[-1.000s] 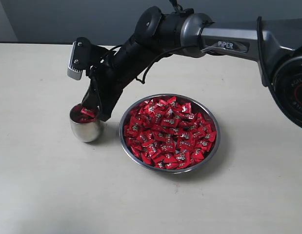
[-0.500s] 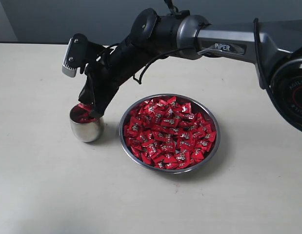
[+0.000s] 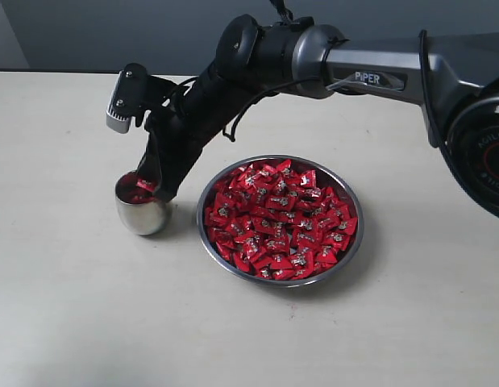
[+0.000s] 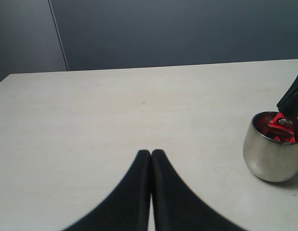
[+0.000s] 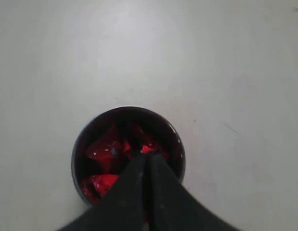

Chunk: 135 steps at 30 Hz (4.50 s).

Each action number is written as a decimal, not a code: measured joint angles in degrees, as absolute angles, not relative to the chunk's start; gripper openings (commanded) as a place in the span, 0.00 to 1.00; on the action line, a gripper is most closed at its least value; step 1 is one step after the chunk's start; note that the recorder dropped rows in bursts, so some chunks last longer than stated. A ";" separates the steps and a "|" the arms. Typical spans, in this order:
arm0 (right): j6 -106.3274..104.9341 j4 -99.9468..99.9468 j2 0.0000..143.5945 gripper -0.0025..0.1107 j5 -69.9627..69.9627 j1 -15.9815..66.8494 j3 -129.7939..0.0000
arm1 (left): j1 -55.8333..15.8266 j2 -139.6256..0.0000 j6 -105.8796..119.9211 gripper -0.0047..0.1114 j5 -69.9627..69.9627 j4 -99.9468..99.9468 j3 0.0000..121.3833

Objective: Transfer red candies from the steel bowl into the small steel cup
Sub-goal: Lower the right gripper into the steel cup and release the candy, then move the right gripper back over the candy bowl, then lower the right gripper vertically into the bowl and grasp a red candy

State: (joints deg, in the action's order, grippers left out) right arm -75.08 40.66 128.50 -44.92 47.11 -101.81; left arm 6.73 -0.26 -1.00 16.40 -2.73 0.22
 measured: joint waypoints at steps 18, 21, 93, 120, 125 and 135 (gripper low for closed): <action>-73.51 40.47 128.50 0.30 -46.42 47.11 -101.81 | 6.73 -0.26 -1.00 0.04 16.40 -2.73 0.22; -73.38 40.47 128.50 0.34 -46.42 47.11 -101.81 | 6.73 -0.26 -1.00 0.04 16.40 -2.73 0.22; -53.73 15.06 109.79 0.02 -41.08 32.29 -72.42 | 6.73 -0.26 -1.00 0.04 16.40 -2.73 0.22; -63.82 12.16 115.57 0.02 -56.81 34.96 -82.82 | 6.73 -0.26 -1.00 0.04 16.40 -2.73 0.22; -63.43 9.05 117.27 0.02 -60.53 33.96 -86.41 | 6.73 -0.26 -1.00 0.04 16.40 -2.73 0.22; -56.90 9.18 120.70 0.19 -52.60 33.49 -86.90 | 6.73 -0.26 -1.00 0.04 16.40 -2.73 0.22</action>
